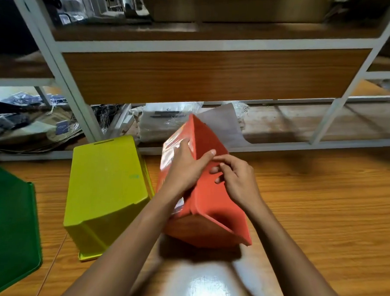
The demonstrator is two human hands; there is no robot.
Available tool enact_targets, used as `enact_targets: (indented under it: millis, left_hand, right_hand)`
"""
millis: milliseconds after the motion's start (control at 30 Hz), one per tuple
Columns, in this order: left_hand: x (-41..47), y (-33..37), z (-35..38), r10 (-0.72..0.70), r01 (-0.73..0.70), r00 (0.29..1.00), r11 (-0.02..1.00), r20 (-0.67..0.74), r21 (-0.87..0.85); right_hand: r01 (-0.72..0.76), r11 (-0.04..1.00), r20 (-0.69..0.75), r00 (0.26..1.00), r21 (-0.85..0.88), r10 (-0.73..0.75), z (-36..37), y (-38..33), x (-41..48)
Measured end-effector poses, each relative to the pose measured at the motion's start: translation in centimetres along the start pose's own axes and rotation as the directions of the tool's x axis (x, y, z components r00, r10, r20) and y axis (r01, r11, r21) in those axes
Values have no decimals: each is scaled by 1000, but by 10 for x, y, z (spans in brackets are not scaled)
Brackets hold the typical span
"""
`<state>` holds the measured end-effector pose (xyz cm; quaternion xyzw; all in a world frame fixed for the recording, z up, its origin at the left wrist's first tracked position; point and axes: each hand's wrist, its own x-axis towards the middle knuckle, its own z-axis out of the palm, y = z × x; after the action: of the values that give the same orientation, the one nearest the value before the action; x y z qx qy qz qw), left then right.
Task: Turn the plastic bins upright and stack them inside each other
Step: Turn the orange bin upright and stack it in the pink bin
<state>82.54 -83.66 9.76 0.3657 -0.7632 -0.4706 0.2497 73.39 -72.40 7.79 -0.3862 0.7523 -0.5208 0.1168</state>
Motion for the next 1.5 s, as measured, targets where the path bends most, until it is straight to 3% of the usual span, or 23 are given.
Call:
enact_targets:
  millis: [100, 167, 233, 300, 433, 533, 633, 800, 900, 1033, 1267, 1500]
  left_hand:
    - [2, -8, -16, -36, 36, 999, 995, 1, -93]
    - [2, -13, -23, -53, 52, 999, 977, 2, -208]
    - [0, -19, -27, -80, 73, 997, 959, -15, -272]
    - [-3, -26, -27, -108, 90, 993, 944, -38, -319]
    - [-12, -45, -21, -157, 120, 986, 889, -48, -442]
    - [-16, -63, -21, -193, 151, 980, 869, -42, -471]
    - [-23, -84, -21, -252, 229, 968, 833, 22, -503]
    - [-40, -107, -13, -333, 379, 923, 702, 192, -603]
    - [-43, -119, -5, -349, 395, 913, 637, 210, -662]
    - [-41, -127, 5, -376, 404, 906, 625, 196, -667]
    - [-42, -101, 34, -312, 390, 920, 653, 239, -649]
    - [-92, -65, 100, -171, 403, 901, 671, 400, -622]
  right_hand:
    - [-23, 925, 16, 999, -380, 31, -2, 24, 0]
    - [-86, 760, 126, 968, -644, 216, -2, 41, -3]
    - [-153, 676, 193, 892, -721, 408, 0, 54, -6]
    - [-216, 705, 205, 863, -675, 462, 2, 62, -11]
    - [-263, 768, 66, 928, -584, 367, -5, 65, -18]
    - [-283, 842, 37, 941, -459, 337, -15, 67, -18]
    - [-369, 886, 106, 905, -281, 411, -20, 78, -15]
    - [-595, 803, 71, 800, -22, 595, -23, 104, -22]
    - [-596, 796, 43, 803, 108, 595, -26, 103, -38]
    - [-552, 786, 86, 829, 277, 552, -33, 95, -62]
    - [-545, 742, -102, 775, 391, 624, -58, 92, -104]
    - [-451, 759, -300, 727, 470, 618, -138, 97, -176]
